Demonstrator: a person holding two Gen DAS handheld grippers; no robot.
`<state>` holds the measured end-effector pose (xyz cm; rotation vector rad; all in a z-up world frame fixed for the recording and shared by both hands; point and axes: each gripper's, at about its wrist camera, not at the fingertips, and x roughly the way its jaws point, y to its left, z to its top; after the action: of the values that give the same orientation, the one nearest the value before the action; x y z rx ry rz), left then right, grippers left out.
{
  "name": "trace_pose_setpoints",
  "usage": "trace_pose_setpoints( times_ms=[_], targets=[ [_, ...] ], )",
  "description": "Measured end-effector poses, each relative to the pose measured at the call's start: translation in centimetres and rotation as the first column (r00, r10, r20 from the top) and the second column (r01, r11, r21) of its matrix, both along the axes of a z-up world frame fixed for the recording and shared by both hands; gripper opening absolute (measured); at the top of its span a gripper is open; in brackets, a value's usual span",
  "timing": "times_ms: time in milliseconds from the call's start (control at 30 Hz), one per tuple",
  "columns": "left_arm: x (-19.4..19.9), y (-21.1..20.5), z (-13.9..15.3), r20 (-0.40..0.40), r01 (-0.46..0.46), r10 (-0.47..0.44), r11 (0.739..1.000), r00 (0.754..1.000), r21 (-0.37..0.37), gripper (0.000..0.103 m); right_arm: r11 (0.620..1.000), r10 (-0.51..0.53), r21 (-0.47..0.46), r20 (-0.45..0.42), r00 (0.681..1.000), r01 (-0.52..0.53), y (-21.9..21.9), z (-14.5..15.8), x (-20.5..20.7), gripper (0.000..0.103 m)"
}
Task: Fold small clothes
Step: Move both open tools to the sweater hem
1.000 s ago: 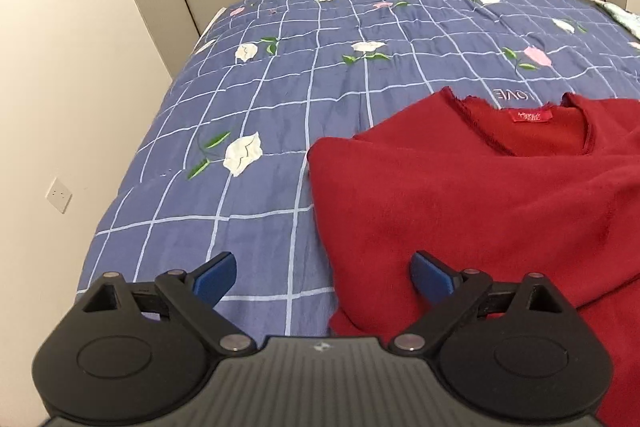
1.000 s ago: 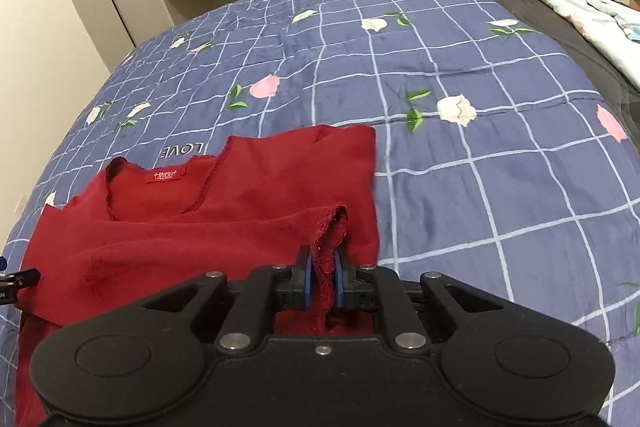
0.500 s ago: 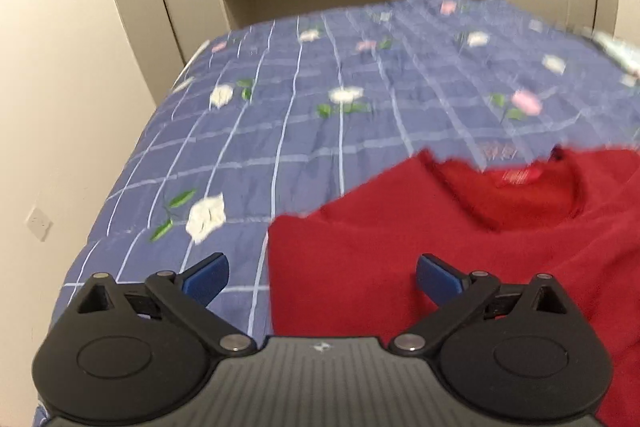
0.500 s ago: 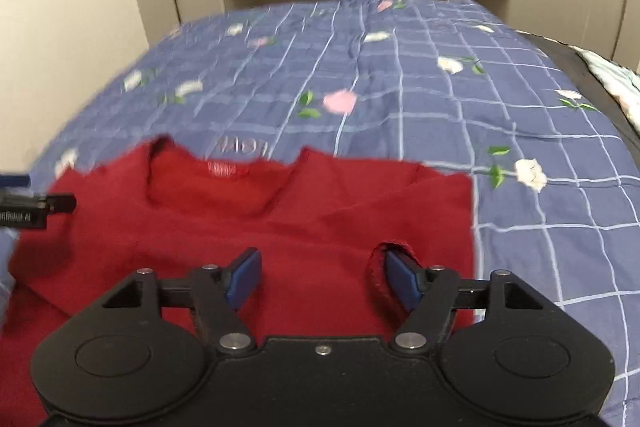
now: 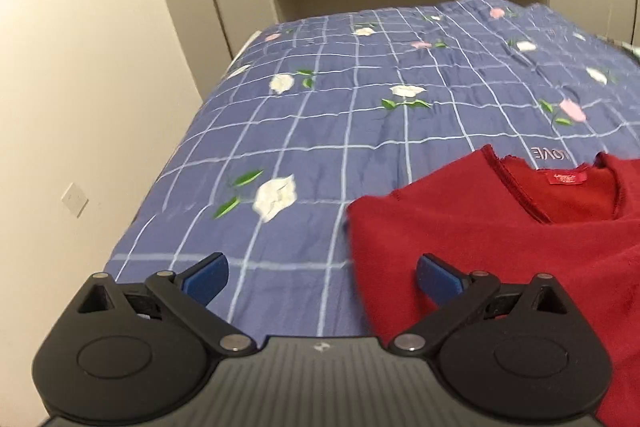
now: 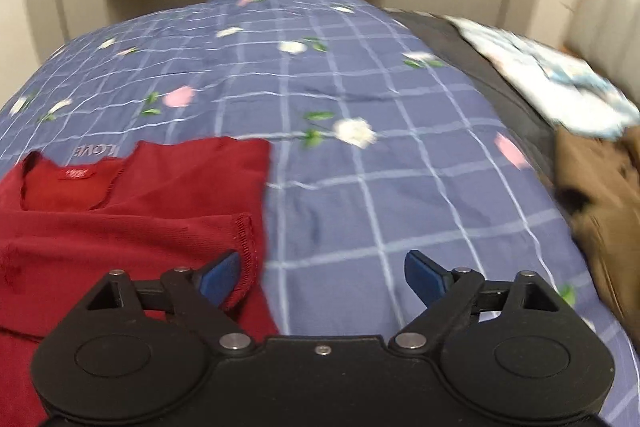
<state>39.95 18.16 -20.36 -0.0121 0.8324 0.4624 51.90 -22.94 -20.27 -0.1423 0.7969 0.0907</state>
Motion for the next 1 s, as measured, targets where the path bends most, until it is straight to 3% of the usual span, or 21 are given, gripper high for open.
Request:
trace_pose_setpoints(
  times_ms=[133,333,500,700,1000],
  targets=[
    [-4.0,-0.3,0.9,-0.018,-0.013,0.012,0.999,1.000,-0.037,0.102,0.998,-0.037,-0.056,0.010,0.999,0.038,-0.6,0.5,-3.4,0.095],
    [-10.2,-1.4,2.2,-0.080,-0.058,0.052,0.996,0.995,-0.068,0.102,0.999,-0.032,0.038,0.044,0.999,0.031,-3.0,2.8,-8.1,0.101],
    [-14.6,-2.8,4.1,-0.102,-0.097,0.087,0.990,0.991,-0.100,0.102,1.000,-0.003,0.031,0.024,1.000,0.002,-3.2,4.3,-9.4,0.102],
    [-18.5,-5.4,6.4,-0.129,-0.118,0.103,0.986,0.986,-0.117,0.102,0.995,0.078,0.069,-0.062,0.995,-0.074,-2.1,4.9,-13.6,0.102],
    [-23.9,-8.9,10.0,-0.176,-0.146,0.114,0.972,0.978,-0.184,0.102,0.976,0.214,0.094,-0.211,0.954,-0.198,-1.1,4.7,-22.8,0.102]
  ],
)
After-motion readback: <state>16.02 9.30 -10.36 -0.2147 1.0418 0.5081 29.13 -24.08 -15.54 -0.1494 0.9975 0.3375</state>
